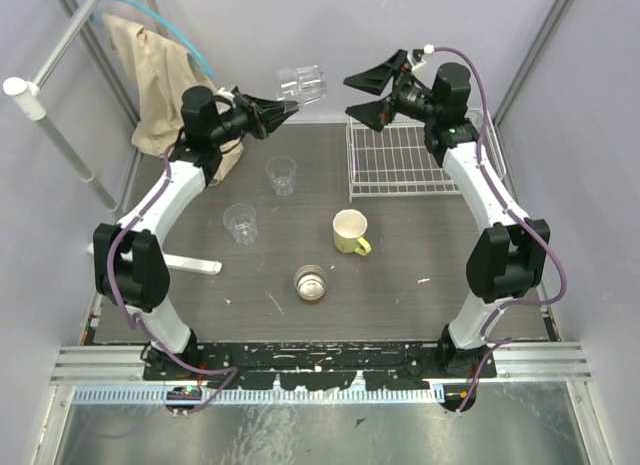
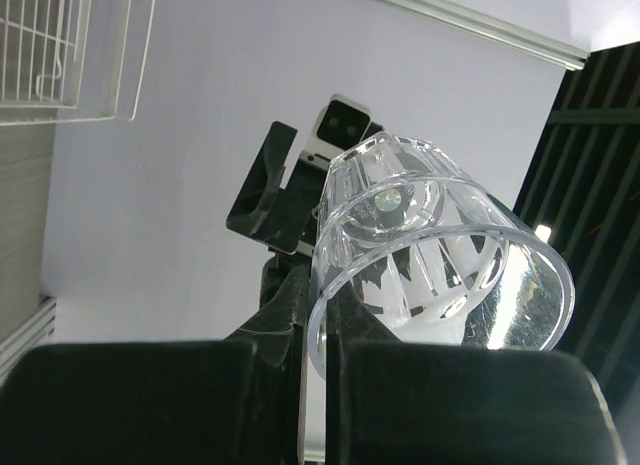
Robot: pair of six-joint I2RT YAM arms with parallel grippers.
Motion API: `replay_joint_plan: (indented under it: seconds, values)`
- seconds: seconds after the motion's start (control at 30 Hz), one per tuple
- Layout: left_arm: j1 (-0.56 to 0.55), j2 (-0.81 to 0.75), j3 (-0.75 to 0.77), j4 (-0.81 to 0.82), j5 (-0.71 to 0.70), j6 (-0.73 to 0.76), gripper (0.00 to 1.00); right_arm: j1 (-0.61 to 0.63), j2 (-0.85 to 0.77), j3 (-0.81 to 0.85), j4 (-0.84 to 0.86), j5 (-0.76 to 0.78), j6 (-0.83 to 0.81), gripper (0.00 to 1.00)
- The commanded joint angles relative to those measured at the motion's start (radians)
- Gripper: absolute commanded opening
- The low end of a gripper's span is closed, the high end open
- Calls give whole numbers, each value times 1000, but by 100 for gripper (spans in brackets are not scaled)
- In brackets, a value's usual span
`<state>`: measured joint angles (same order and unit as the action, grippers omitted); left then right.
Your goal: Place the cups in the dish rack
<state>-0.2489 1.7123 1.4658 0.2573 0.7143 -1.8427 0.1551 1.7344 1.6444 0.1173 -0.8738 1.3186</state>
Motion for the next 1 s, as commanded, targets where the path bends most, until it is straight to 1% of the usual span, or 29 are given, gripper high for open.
replay_joint_plan:
  seconds: [0.0, 0.47, 0.7, 0.87, 0.97]
  values:
    - [-17, -29, -21, 48, 49, -26, 0, 25, 12, 22, 172, -16, 111, 100]
    - [-43, -62, -65, 60, 47, -31, 1, 99, 85, 82, 187, 31, 136, 100]
    - [-46, -65, -86, 83, 41, -46, 1, 122, 117, 133, 193, 48, 153, 100]
    - [-47, -63, -95, 92, 40, -52, 1, 126, 126, 133, 211, 56, 169, 100]
    - [-48, -62, -100, 102, 39, -53, 1, 127, 126, 124, 227, 53, 182, 96]
